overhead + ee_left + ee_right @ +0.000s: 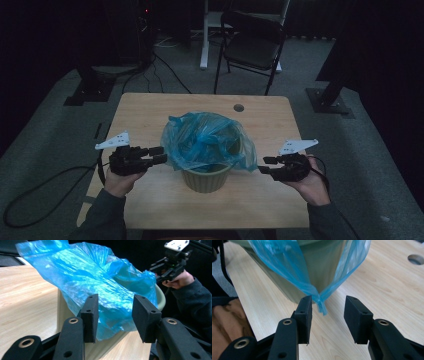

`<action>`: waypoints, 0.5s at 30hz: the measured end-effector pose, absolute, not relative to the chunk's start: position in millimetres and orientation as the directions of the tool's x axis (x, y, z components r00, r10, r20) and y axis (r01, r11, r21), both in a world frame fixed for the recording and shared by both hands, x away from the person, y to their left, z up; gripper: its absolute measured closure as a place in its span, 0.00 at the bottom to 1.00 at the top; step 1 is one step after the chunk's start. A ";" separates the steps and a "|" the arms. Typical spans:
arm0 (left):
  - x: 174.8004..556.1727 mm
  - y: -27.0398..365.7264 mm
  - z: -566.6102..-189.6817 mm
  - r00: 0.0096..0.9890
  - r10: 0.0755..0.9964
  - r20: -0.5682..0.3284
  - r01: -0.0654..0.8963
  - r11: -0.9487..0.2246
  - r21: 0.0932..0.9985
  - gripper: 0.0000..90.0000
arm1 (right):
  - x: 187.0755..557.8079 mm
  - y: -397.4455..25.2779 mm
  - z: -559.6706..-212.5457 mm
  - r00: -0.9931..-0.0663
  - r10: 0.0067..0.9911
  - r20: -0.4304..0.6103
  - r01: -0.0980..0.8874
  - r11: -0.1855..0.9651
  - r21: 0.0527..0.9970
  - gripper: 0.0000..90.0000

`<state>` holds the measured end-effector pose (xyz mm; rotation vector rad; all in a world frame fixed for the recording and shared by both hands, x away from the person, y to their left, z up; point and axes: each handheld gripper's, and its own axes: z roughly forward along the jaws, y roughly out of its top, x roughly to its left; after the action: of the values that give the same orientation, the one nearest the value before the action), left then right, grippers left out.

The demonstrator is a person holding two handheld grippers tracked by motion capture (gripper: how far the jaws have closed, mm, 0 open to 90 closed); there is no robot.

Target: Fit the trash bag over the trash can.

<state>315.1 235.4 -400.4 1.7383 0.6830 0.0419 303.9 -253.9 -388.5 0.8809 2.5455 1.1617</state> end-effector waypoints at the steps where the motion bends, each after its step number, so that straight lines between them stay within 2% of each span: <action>1: 316.1 235.8 -399.8 0.825 0.465 -0.322 0.418 -0.118 0.901 0.63 | 303.4 -253.8 -385.9 -0.800 0.597 0.052 0.428 0.509 0.747 0.64; 15: 324.7 234.4 -399.5 0.806 0.491 -0.331 0.432 -0.106 0.896 0.58 | 308.8 -232.6 -358.7 -0.835 0.550 0.029 0.347 0.485 0.803 0.71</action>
<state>324.7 234.4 -399.5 1.7286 0.7224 0.0580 308.8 -232.6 -358.7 0.7688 2.4990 1.2718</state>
